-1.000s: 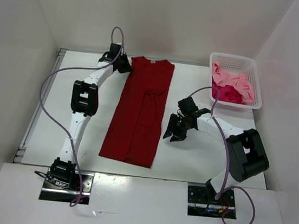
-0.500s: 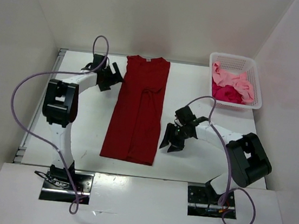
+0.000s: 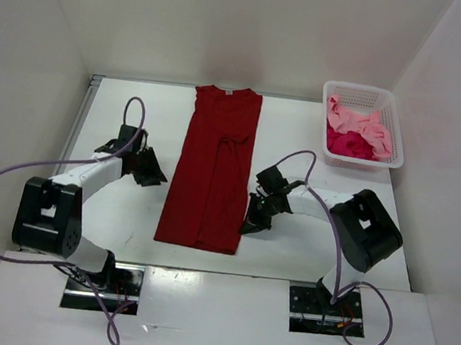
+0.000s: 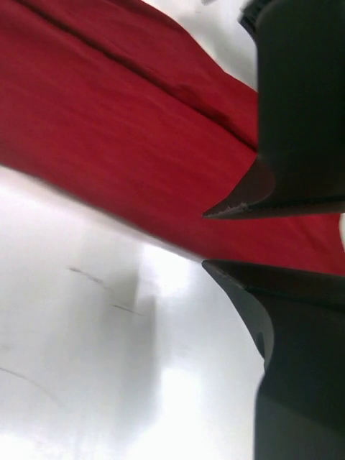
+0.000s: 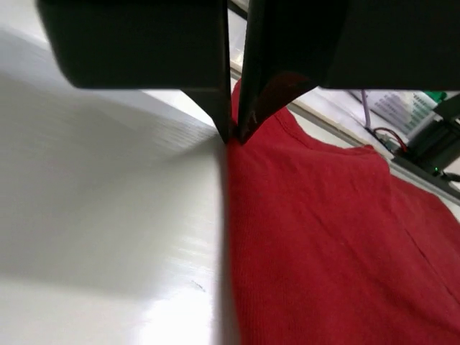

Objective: Fold and stack the t-shirts
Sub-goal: Rotate the tshirt 90 degrees, then grab the bottom of the folded rectangular tshirt with both arms, then fold the folded rectangular tshirt in 1/3 of the way

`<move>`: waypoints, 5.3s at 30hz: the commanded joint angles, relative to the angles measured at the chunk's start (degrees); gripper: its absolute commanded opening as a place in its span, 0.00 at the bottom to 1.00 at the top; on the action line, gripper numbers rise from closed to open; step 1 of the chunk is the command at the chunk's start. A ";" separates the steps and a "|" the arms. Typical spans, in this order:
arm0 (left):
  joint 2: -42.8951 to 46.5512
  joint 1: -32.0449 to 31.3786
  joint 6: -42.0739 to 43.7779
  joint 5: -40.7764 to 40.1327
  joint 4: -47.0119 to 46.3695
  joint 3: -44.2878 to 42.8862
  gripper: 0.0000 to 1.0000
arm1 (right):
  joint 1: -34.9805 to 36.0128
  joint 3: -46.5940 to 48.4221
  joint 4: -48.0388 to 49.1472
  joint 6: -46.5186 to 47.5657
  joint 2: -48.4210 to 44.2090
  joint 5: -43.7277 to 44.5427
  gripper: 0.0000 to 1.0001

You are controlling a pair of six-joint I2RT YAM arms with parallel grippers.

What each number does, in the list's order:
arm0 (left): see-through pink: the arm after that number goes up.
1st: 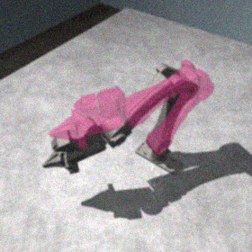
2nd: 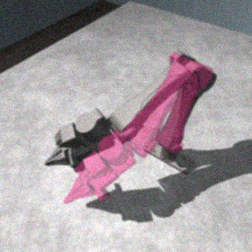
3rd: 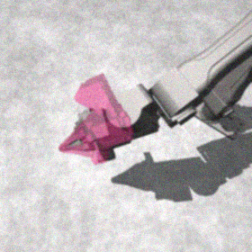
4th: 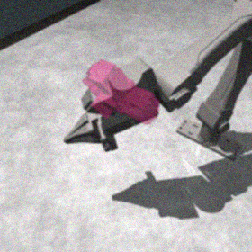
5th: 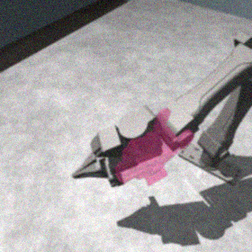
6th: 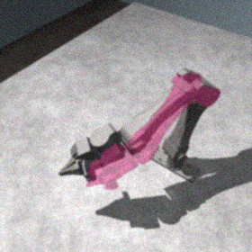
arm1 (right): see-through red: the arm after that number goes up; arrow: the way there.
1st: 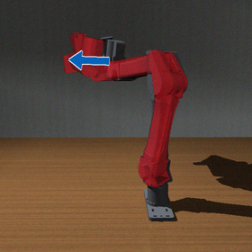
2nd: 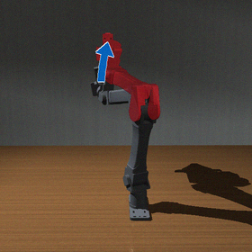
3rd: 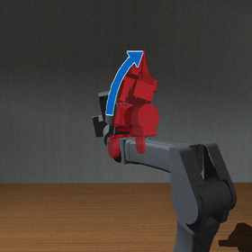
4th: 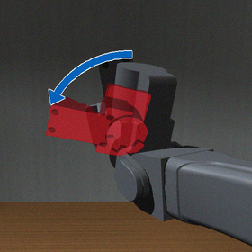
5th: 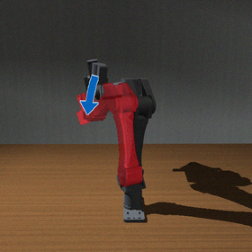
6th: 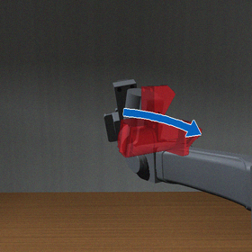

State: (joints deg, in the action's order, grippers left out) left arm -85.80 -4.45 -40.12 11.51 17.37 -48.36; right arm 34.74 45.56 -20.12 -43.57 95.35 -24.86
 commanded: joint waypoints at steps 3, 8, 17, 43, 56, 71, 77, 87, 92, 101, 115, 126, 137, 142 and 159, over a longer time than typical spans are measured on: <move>7.30 -2.75 1.02 1.59 6.54 2.65 0.33 | -3.44 1.11 -4.30 2.52 -3.58 6.66 0.02; 10.39 -4.51 0.30 8.51 8.55 4.24 0.39 | -6.97 -0.82 -8.53 4.28 -8.51 5.54 0.12; 7.23 -14.09 -1.81 10.73 21.28 6.26 0.56 | -4.87 -4.60 -11.08 -1.33 -14.57 5.26 0.56; 8.37 -15.59 -8.84 9.59 20.52 12.41 0.49 | -0.99 -10.23 -4.23 -6.80 -16.42 1.48 0.42; 5.90 -15.59 -9.89 10.64 14.71 14.61 0.34 | -0.99 -10.23 -0.62 -6.17 -12.21 2.63 0.23; 13.29 -15.59 -8.05 10.29 25.87 8.39 0.00 | 1.21 -11.12 -12.30 -7.93 -22.74 -0.36 0.00; 10.40 -12.70 -6.74 9.42 27.99 -6.64 0.00 | -5.28 2.85 -20.66 0.74 -21.01 2.52 0.00; -2.87 -3.11 -11.56 9.06 8.66 -18.67 0.00 | -11.54 33.23 -15.21 11.39 6.06 11.22 0.00; -14.54 -2.58 -9.55 5.28 6.98 -28.53 0.02 | -14.18 44.94 -15.83 13.51 16.33 13.00 0.00; -25.99 -2.06 -9.01 2.12 3.03 -34.69 0.02 | -17.34 53.49 -15.83 16.06 27.51 12.38 0.00; -24.51 0.32 -14.46 3.34 -8.39 -31.80 0.42 | -19.27 58.06 -13.02 14.22 28.23 8.78 0.14; -6.58 -5.11 -15.16 6.25 -11.48 -14.94 0.44 | -16.04 42.87 -12.23 11.93 11.98 11.94 0.44; -15.53 -9.44 -12.00 2.74 -10.60 -11.67 0.32 | -9.34 31.62 -7.75 10.88 16.36 12.02 0.01; -18.00 -9.44 -11.47 2.73 -10.07 -6.32 0.31 | -9.34 24.59 -6.26 9.73 16.89 13.26 0.00; 13.01 -9.44 -9.71 3.08 5.31 6.27 0.35 | -4.16 14.98 -14.41 4.64 -4.30 14.05 0.05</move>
State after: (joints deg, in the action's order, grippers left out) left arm -78.43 -14.02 -51.29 15.92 17.45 -38.70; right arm 30.63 54.37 -29.98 -39.77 94.56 -13.58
